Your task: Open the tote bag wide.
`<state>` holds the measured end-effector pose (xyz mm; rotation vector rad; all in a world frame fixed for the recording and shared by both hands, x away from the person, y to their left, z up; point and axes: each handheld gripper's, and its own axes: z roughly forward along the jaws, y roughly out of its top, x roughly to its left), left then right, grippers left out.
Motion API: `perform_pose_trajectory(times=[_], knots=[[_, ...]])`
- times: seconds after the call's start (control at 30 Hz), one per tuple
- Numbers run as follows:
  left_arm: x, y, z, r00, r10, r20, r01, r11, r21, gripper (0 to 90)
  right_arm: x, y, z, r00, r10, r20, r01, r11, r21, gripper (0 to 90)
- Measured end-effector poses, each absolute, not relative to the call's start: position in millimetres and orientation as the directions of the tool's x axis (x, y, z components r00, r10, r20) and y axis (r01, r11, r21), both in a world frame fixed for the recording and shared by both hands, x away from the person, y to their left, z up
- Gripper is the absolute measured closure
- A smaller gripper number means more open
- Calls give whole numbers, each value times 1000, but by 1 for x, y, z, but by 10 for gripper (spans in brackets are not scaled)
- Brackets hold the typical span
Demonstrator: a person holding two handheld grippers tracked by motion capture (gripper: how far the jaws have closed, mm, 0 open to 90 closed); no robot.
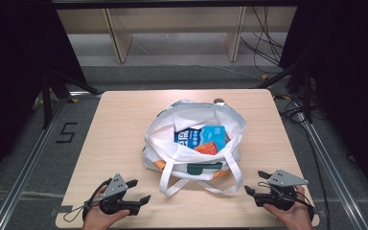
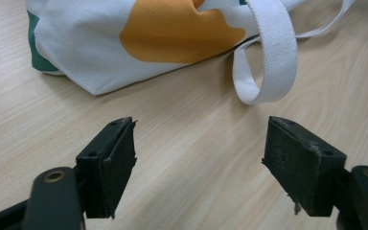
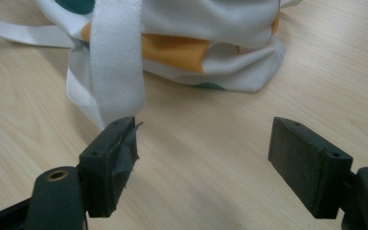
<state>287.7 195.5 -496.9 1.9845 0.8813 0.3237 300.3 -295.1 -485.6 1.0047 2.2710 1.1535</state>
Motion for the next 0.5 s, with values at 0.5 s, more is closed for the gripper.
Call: perform_pose_trajectory(times=[0.5], knots=[[290, 198, -497, 719, 690, -86, 445, -362, 819, 239, 302, -295, -488, -664, 746, -44, 411, 414, 812, 252]])
